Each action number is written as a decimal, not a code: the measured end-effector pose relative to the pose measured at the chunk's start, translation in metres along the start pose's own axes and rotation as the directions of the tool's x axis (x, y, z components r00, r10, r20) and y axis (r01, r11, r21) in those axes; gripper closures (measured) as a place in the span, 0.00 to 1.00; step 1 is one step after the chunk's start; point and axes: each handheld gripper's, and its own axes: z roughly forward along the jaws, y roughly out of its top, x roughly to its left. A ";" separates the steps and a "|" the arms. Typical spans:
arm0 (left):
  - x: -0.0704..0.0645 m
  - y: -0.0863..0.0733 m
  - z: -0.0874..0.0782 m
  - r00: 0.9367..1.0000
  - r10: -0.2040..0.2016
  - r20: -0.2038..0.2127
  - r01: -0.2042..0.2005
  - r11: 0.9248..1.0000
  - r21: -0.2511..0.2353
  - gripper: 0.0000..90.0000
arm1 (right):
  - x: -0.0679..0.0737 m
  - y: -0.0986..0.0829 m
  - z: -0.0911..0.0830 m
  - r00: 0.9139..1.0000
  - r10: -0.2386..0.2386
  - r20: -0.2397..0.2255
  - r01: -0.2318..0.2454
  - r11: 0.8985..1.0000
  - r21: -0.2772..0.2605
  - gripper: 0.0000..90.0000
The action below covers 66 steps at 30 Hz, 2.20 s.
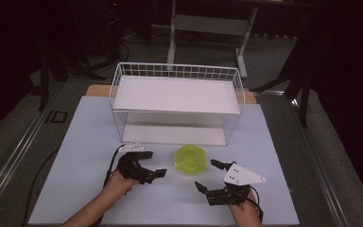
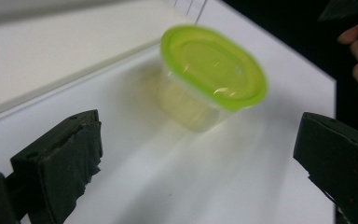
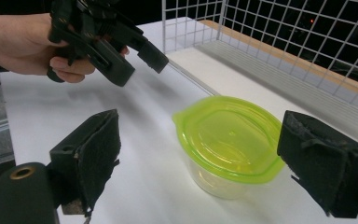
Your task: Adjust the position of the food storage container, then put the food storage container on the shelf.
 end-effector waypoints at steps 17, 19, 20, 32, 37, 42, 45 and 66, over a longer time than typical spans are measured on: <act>-0.031 0.029 -0.001 0.998 0.064 0.026 -0.062 0.994 -0.091 0.02 | -0.011 0.020 -0.011 1.000 0.010 -0.026 -0.011 1.000 -0.020 0.16; -0.033 0.033 0.001 0.996 0.092 0.012 -0.090 0.991 -0.101 0.02 | -0.011 0.022 -0.012 1.000 -0.014 -0.004 0.014 1.000 -0.015 0.19; -0.034 0.035 0.002 0.995 0.100 0.006 -0.099 0.990 -0.102 0.02 | -0.012 0.023 -0.012 1.000 -0.022 0.011 0.022 1.000 -0.020 0.19; -0.028 0.047 0.026 0.996 0.084 0.024 -0.082 0.995 -0.064 0.02 | -0.027 0.023 -0.007 0.998 -0.008 0.066 0.007 1.000 0.013 0.19; -0.026 0.049 0.029 0.998 0.062 0.017 -0.061 0.996 -0.057 0.02 | -0.038 0.021 0.000 0.994 0.059 0.092 -0.062 0.998 0.027 0.17; -0.020 0.047 0.032 1.000 0.019 0.020 -0.018 0.999 -0.038 0.02 | -0.049 0.020 0.007 0.991 0.104 0.086 -0.107 0.994 0.036 0.16; -0.015 0.042 0.037 1.000 0.011 0.014 -0.011 1.000 -0.022 0.02 | -0.055 0.018 0.012 0.985 0.135 0.104 -0.141 0.989 0.049 0.13; 0.005 0.020 0.066 0.990 -0.137 -0.033 0.140 0.985 0.104 0.25 | -0.069 -0.003 0.052 0.937 0.301 0.176 -0.331 0.927 0.176 0.37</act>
